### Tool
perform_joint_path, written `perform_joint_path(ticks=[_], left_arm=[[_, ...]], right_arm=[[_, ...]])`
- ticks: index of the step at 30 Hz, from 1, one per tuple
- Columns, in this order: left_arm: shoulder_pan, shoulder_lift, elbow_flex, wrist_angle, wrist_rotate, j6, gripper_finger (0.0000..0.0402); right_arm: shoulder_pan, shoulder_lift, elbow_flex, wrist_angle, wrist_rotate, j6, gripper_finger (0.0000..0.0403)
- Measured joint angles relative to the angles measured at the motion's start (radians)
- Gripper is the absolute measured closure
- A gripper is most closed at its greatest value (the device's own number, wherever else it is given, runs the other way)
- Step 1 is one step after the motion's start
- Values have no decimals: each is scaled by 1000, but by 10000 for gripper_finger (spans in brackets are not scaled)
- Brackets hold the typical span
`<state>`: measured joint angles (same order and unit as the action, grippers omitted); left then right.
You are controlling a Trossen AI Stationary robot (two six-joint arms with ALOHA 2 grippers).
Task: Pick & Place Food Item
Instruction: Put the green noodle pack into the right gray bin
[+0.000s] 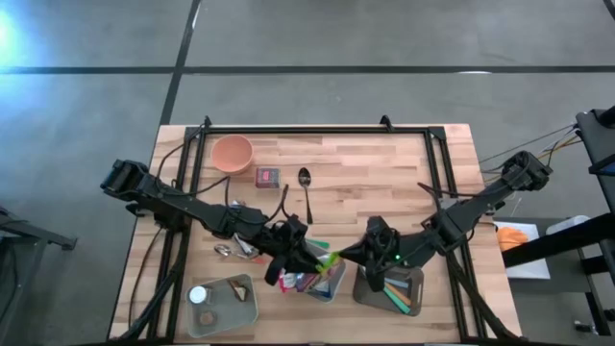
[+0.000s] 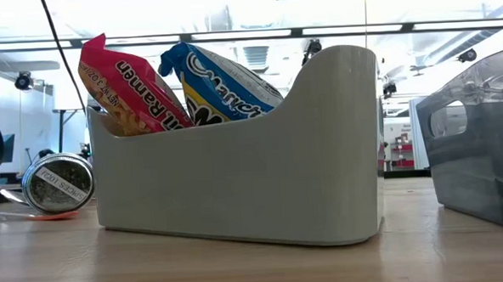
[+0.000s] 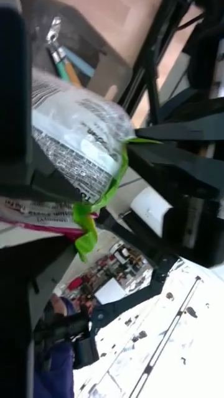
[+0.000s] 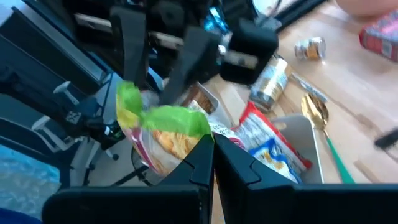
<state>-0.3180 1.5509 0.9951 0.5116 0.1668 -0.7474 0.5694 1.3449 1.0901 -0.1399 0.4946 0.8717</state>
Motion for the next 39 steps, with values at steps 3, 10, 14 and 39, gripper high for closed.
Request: perform_joint_path(ticks=[3, 10, 14, 39], left_arm=[[0, 0, 0, 0, 14, -20, 261], [5, 0, 0, -10, 19, -41, 200], [9, 0, 0, -11, 28, -62, 176], [73, -55, 0, -125, 165, -88, 140]], right_arm=[[-2, 0, 0, 44, 2, -42, 395], [-1, 0, 0, 72, 2, -64, 395], [-1, 6, 0, 76, -18, -64, 395], [0, 58, 0, 177, -85, -117, 395]])
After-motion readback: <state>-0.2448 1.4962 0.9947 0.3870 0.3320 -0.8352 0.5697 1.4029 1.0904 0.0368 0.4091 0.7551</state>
